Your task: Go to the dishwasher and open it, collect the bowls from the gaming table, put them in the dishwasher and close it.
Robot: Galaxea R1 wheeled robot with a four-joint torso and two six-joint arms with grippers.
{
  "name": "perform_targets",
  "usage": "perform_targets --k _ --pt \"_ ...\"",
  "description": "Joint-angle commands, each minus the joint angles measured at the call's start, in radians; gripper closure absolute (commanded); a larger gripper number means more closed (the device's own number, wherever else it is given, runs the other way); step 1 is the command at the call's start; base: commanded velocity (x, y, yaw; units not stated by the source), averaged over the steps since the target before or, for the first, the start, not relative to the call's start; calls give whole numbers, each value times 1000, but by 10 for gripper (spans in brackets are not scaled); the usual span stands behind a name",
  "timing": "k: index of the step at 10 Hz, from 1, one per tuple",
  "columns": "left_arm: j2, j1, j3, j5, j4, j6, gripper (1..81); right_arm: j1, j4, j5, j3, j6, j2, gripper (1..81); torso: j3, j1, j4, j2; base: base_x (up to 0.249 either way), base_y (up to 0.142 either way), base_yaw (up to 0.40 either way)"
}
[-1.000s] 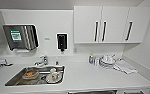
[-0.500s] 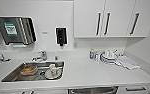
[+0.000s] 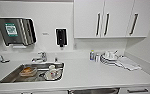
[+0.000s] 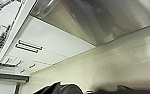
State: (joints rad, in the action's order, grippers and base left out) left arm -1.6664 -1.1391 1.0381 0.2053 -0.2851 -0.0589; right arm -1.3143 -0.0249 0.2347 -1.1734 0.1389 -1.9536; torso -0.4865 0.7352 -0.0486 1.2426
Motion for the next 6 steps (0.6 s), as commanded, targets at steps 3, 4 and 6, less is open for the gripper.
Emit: perform_targets --k 3,4,6 --pt "79 126 -136 -145 -19 -39 10 114 -40 -43 49 24 59 10 -95 106 0 167 0 0 0" --pt "71 126 -136 -152 -22 -39 10 117 -40 -43 54 24 62 10 -106 122 0 195 0 0 0" --pt "71 132 -136 -152 -22 -39 10 124 -40 -43 69 24 72 10 -163 162 0 258 0 0 0"
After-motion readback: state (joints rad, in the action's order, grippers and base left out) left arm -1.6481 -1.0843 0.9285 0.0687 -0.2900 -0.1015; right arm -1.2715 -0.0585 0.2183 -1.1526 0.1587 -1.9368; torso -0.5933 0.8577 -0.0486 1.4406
